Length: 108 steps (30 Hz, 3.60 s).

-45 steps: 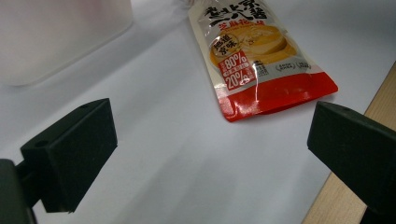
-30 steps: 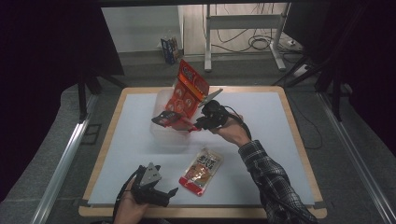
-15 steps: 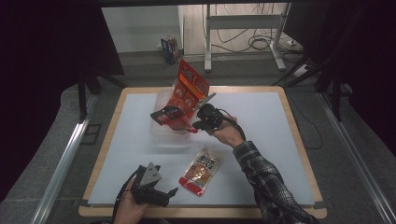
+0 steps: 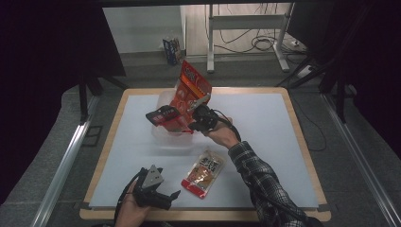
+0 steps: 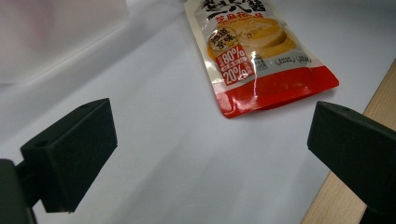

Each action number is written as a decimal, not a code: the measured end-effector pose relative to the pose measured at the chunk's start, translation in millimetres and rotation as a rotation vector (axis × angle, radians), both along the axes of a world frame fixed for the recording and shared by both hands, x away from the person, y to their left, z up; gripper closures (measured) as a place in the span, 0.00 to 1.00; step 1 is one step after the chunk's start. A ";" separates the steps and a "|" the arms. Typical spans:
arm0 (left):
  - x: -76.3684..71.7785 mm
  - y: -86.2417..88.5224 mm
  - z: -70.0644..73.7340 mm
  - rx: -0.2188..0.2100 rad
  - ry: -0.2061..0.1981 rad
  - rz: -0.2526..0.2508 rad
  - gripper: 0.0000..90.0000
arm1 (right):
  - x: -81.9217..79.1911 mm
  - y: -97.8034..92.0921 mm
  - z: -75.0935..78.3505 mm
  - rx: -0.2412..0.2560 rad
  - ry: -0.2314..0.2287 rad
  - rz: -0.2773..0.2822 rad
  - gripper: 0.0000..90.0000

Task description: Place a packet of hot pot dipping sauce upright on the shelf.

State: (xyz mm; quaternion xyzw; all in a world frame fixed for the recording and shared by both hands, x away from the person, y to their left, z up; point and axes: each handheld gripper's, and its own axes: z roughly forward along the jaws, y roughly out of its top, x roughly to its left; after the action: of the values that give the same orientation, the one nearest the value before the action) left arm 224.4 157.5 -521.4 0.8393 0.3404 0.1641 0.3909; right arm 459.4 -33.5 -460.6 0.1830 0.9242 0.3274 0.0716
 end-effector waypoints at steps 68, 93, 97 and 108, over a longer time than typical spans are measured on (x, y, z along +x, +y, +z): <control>-0.3 -12.9 7.1 -0.048 0.052 -0.045 0.38 | -106.2 -132.5 -21.5 0.178 0.009 -0.133 0.04; 20.6 -60.2 -11.4 -0.056 0.057 -0.096 1.00 | -129.5 -157.8 -43.7 0.148 0.028 -0.157 0.00; 24.1 -59.8 -16.0 -0.064 0.076 -0.096 1.00 | -129.2 -155.8 -45.5 0.155 0.033 -0.160 0.00; 17.0 -62.8 -20.3 0.010 0.045 -0.088 1.00 | -129.6 -150.0 -47.2 0.128 0.041 -0.142 0.00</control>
State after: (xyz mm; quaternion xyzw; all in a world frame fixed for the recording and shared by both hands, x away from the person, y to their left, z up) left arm 241.5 94.8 -541.7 0.8588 0.3112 0.1297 0.3858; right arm 329.8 -183.5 -507.8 0.2590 0.8873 0.3761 0.0638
